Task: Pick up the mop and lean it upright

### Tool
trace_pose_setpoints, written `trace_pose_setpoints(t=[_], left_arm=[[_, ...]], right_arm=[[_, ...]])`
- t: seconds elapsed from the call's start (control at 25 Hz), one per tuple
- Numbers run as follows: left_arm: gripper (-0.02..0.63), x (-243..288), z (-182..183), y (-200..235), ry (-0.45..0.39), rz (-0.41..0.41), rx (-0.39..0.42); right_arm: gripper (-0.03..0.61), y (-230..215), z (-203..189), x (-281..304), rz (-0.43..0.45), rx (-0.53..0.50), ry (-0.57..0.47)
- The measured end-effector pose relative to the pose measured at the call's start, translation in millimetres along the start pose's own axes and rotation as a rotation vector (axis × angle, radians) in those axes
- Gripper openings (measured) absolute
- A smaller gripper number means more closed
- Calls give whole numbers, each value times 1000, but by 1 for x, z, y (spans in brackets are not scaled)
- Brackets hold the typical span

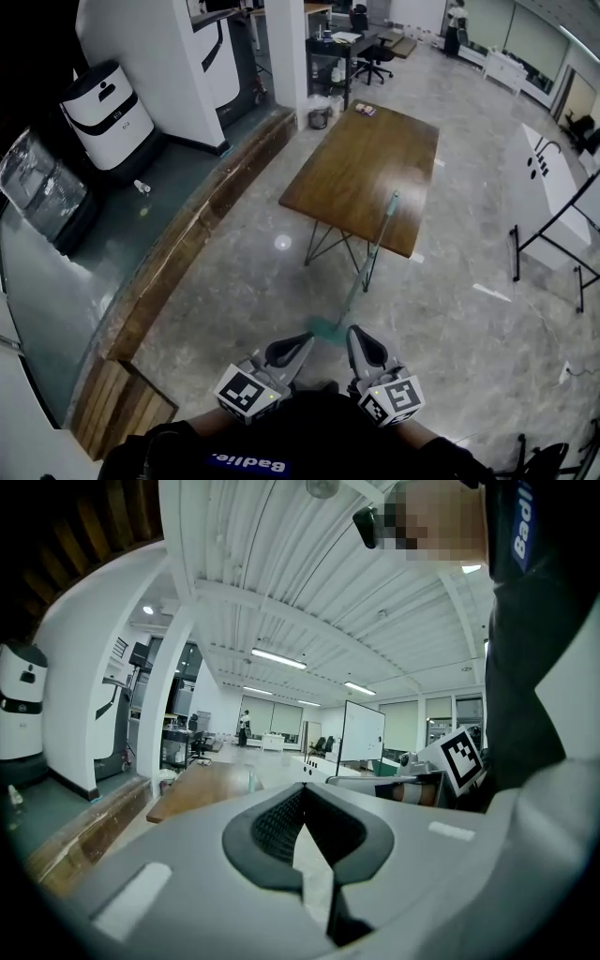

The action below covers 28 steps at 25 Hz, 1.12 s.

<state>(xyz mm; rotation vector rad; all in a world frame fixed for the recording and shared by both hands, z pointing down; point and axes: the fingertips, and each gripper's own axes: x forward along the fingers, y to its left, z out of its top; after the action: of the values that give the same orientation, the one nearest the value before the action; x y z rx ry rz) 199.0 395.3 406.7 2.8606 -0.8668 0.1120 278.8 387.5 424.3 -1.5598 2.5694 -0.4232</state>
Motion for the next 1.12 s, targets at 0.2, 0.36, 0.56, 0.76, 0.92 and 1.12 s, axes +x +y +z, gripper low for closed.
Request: trace_pose_setpoints(t=[0.2,0.36,0.56,0.76,0.92,1.12], left_arm=[[20,2,2,18,-3,-56,19],[20,-4,7,46,-26,-77,8],[20,-9,22,84,-34,-106,7],[20,-20,24,117,-38,-128,-9],[20,-29,18,142,-31,-141,-5],[20,-40,15,165,-34,-146,-21]], right_arm=[[6,-2,4,14,-61,-10,-10],[6,5,8,35,-104,-33,-7],[6,15,13,69,-146,-58,4],[6,28,10,100,-175,-77,8],[6,32,5,120,-218,-64,13],[6,33,-1,135,-259,-61,22]])
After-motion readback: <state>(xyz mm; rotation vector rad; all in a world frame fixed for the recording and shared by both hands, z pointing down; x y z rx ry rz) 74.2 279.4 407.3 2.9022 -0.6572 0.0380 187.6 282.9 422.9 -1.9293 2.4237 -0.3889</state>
